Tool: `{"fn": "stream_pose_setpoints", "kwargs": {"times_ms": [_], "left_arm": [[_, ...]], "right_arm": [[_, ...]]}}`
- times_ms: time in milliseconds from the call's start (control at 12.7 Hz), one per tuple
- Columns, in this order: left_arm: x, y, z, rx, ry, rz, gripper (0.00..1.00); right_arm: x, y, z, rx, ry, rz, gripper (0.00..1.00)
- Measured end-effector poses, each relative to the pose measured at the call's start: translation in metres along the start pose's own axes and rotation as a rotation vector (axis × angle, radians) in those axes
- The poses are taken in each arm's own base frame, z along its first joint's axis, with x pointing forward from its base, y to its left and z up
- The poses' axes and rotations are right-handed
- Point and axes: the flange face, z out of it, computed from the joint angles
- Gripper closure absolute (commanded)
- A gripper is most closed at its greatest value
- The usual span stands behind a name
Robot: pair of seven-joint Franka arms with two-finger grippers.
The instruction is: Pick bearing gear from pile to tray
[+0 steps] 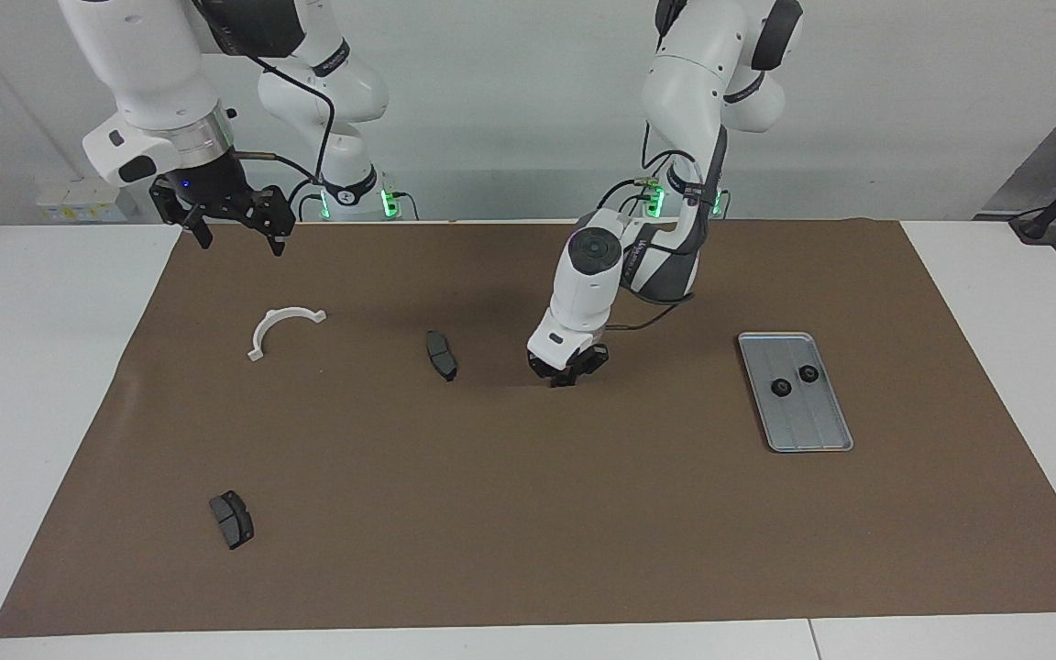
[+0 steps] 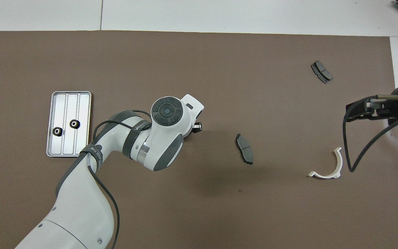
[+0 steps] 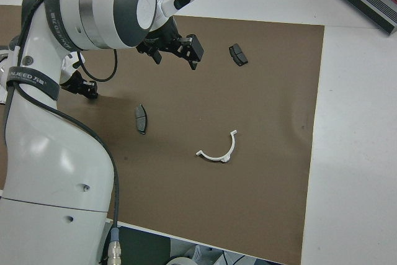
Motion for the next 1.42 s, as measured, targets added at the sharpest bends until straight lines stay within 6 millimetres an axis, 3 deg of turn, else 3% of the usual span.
{"fn": "stream_pose_setpoints", "kwargs": {"times_ms": [158, 394, 709, 945, 1182, 1418], "left_arm": [[0.0, -0.001, 0.0, 0.001, -0.001, -0.001, 0.83], [0.003, -0.003, -0.001, 0.002, 0.002, -0.008, 0.87], [0.031, -0.033, -0.019, 0.009, 0.006, -0.067, 0.9], [0.06, -0.081, -0.047, 0.007, 0.016, -0.104, 0.91], [0.083, -0.15, -0.077, 0.025, -0.016, -0.046, 0.91], [0.092, -0.206, -0.086, 0.038, -0.069, 0.051, 0.91]], "right_arm": [[0.0, 0.0, 0.0, 0.0, 0.001, 0.0, 0.0], [0.0, -0.001, 0.0, 0.0, 0.001, -0.002, 0.0], [0.0, -0.001, 0.0, 0.0, 0.001, -0.002, 0.0], [0.0, -0.001, 0.0, 0.0, 0.001, -0.002, 0.0], [0.0, -0.001, 0.0, 0.0, 0.001, -0.002, 0.0], [0.0, -0.001, 0.0, 0.0, 0.001, -0.002, 0.0]]}}
